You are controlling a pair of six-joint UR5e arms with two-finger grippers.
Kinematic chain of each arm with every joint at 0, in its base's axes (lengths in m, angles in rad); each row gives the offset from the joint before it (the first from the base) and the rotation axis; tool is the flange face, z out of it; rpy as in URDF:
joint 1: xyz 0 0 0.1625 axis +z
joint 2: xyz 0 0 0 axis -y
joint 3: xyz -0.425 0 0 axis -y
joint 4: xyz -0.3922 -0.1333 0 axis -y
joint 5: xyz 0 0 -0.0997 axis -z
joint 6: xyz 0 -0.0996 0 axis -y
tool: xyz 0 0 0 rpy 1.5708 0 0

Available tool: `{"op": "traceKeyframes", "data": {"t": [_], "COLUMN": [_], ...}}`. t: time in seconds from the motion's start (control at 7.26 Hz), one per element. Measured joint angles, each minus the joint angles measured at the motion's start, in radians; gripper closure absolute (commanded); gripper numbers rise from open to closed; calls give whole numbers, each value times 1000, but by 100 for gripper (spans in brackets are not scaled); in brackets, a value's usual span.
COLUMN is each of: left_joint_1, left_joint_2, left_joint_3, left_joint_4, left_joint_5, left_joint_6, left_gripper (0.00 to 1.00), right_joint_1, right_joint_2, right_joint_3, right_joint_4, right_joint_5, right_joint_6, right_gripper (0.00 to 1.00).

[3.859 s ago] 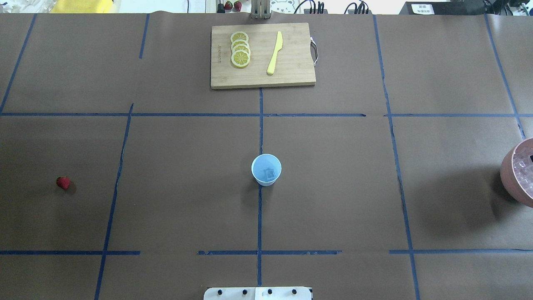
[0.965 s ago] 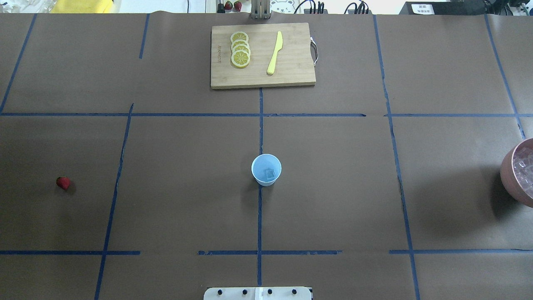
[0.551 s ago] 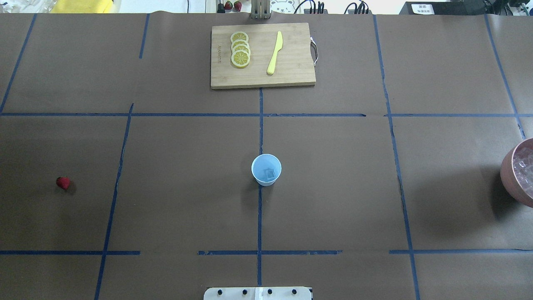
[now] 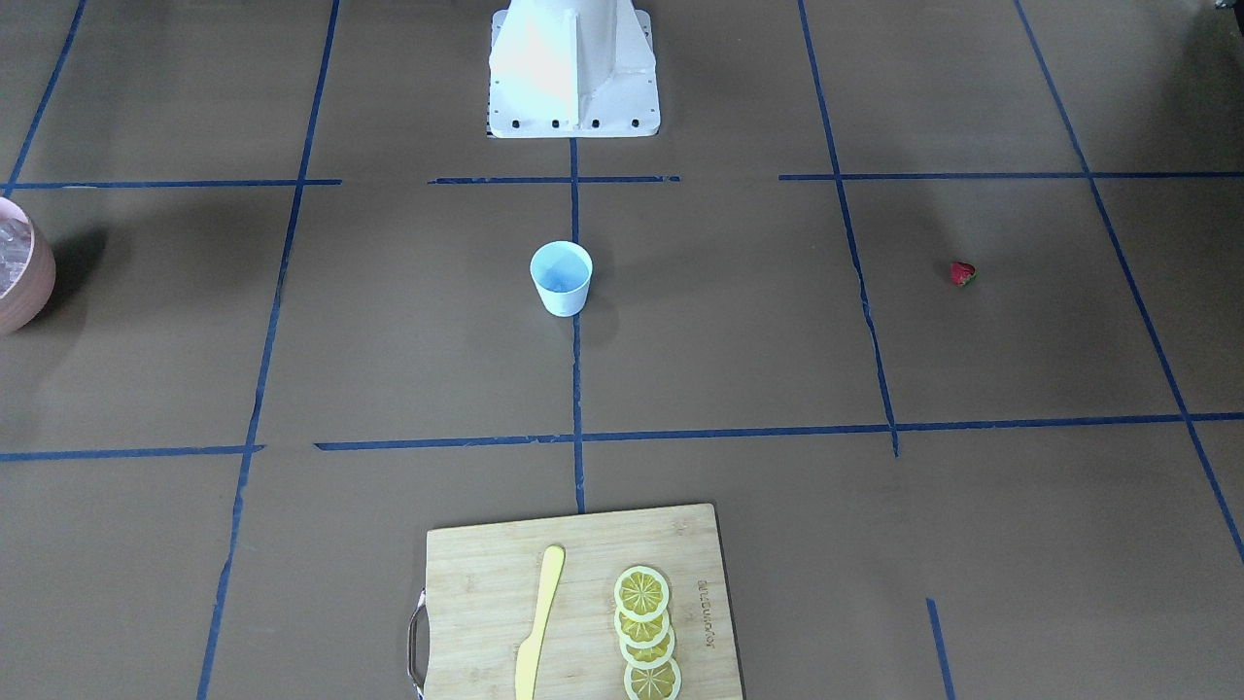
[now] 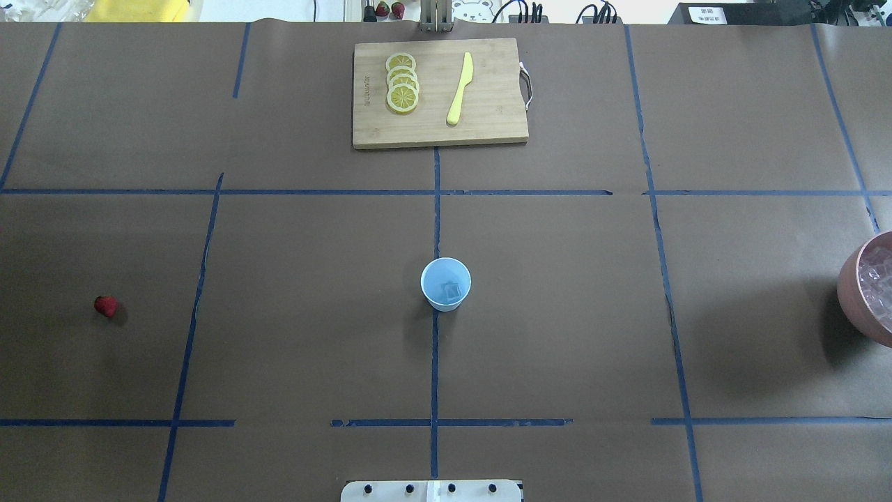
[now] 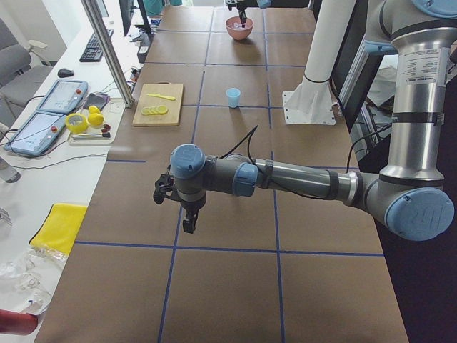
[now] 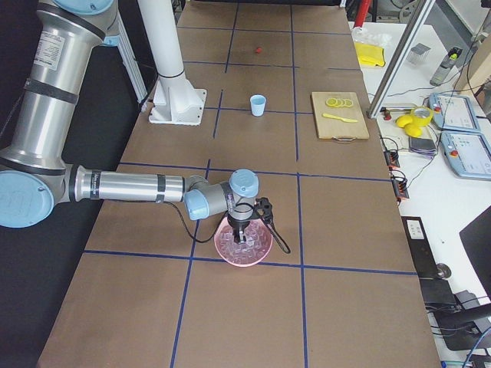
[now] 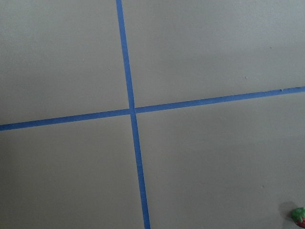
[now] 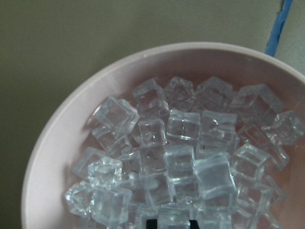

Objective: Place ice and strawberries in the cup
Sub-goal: 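Grasp another ice cube from the bowl with the right gripper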

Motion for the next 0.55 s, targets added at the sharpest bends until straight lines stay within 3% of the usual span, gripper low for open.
{"op": "traceKeyframes", "data": {"t": [0.28,0.55], "left_joint_1": [0,0], "left_joint_2": [0,0], "left_joint_3": [0,0], "left_joint_4": [0,0], "left_joint_5": [0,0], "left_joint_6": [0,0], "left_gripper": [0,0], "right_joint_1": [7,41], "right_joint_2": [-12,-63], "right_joint_3": [47,161], "right_joint_4": [-5,-15], "right_joint_5": [16,64], "right_joint_6": [-1,0], "right_gripper": [100,100]}}
